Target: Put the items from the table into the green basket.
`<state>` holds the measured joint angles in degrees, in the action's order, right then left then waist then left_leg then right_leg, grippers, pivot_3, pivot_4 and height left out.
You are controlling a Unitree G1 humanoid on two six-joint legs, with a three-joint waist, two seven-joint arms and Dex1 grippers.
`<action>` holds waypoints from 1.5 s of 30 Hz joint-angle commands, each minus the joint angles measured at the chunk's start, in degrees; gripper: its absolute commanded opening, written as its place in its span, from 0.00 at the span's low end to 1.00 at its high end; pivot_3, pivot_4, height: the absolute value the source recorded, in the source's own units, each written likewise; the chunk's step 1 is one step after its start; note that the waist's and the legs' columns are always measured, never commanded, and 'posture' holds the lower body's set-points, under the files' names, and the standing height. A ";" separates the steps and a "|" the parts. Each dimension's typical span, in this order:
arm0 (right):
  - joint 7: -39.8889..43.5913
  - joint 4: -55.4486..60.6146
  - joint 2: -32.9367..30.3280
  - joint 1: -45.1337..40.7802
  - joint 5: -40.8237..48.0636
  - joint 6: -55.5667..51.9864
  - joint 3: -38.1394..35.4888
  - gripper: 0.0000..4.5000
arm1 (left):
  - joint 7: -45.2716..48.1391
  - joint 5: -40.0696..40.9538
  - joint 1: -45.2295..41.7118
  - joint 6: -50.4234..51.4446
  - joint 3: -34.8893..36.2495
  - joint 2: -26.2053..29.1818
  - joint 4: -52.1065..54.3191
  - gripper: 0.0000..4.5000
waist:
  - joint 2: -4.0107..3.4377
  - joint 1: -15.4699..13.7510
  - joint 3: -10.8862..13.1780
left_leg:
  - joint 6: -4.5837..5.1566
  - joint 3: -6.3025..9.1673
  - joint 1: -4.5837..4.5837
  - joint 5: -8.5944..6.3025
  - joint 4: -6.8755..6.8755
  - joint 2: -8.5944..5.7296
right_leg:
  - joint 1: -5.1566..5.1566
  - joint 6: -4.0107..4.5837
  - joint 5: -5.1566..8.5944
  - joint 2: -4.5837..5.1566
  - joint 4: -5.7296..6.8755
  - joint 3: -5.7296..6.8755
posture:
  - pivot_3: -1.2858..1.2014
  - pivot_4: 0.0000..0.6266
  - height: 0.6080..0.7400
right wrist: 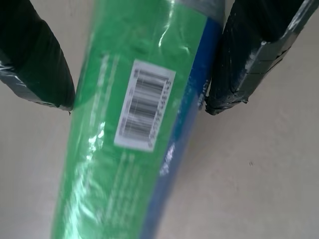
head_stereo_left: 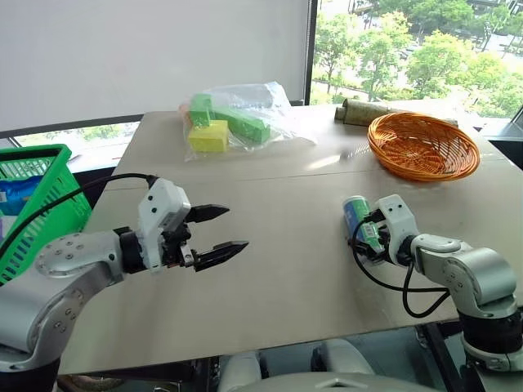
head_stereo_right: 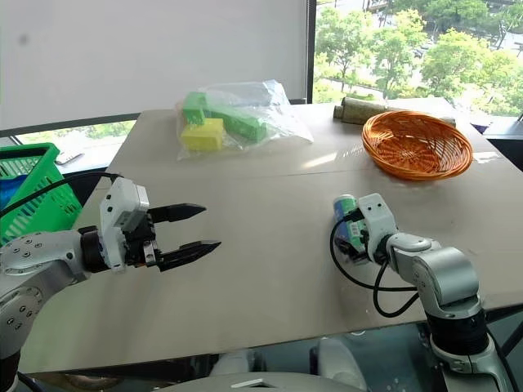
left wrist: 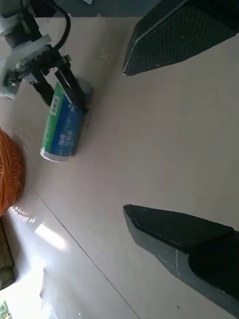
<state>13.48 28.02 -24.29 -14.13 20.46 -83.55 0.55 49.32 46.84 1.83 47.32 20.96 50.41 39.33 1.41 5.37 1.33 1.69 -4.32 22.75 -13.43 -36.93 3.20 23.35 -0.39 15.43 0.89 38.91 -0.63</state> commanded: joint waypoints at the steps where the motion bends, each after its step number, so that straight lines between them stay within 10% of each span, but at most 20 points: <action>1: -0.09 0.62 -0.92 -0.12 -0.42 -1.01 -0.13 1.00 | 2.28 2.61 0.68 -1.05 0.70 1.40 2.51 0.94 | -0.10 0.16 0.06 | 0.00 0.00 -0.01 0.00 0.01 -0.01 | 0.01 -0.03 0.02 -0.02 0.02 -0.01 | 0.48 0.00 1.00; 3: -0.19 0.89 -1.15 0.38 -0.45 -1.42 0.02 1.00 | 2.50 2.82 1.39 -1.03 0.41 1.67 3.18 0.94 | -0.10 0.20 0.06 | 0.00 0.00 -0.02 0.00 0.01 -0.02 | 0.01 -0.12 0.07 -0.10 0.01 -0.01 | 0.48 0.00 1.00; 11: -0.19 0.04 -1.26 -0.90 -1.37 3.67 -0.58 0.47 | 1.28 2.46 1.50 -2.29 -0.11 1.14 2.59 0.95 | -0.10 0.24 0.06 | 0.00 0.02 -0.04 0.00 0.02 -0.01 | 0.00 -0.16 0.10 -0.13 0.01 -0.01 | 0.48 0.00 1.00; 15: 4.92 0.02 -1.61 -2.08 -1.24 17.97 1.28 0.47 | -5.62 0.46 0.19 -3.41 -1.99 -3.99 0.82 0.95 | -0.28 0.21 0.18 | 0.00 -0.01 -0.03 0.00 0.03 -0.02 | 0.01 -0.16 0.10 -0.13 0.01 -0.04 | 0.47 0.00 1.00; 24: 19.92 2.28 7.88 -8.72 8.95 39.16 2.32 0.47 | -27.42 23.33 -10.47 -4.29 -2.89 -28.66 -4.11 0.95 | -0.25 0.00 0.24 | 0.01 0.12 0.07 0.00 -0.01 0.04 | 0.02 0.01 -0.04 -0.29 0.03 -0.04 | 0.47 0.00 1.00; 41: 32.74 -2.70 5.76 -11.92 9.61 52.50 8.45 0.47 | -28.99 21.91 -17.19 -7.69 -12.03 -34.70 -8.79 0.95 | -0.25 0.16 0.24 | 0.01 0.10 0.03 0.00 -0.21 -0.05 | -0.08 -0.08 -0.10 -0.29 0.02 -0.06 | 0.48 0.00 1.00; 45: 31.75 -2.87 6.21 -12.07 10.56 51.38 7.51 0.47 | -28.61 21.41 -16.63 -8.21 -12.52 -34.34 -8.45 0.62 | -0.25 0.16 0.25 | 0.01 0.10 0.03 0.00 -0.21 -0.05 | -0.08 -0.07 -0.10 -0.29 0.02 -0.07 | 0.48 0.00 1.00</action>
<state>45.48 23.44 -18.70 -24.22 29.31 -33.26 9.29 20.34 68.55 -14.43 40.41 8.47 15.90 30.19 1.15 5.52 1.58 1.69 -4.22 22.78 -13.43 -37.14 3.16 23.27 -0.46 15.33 0.60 38.93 -0.70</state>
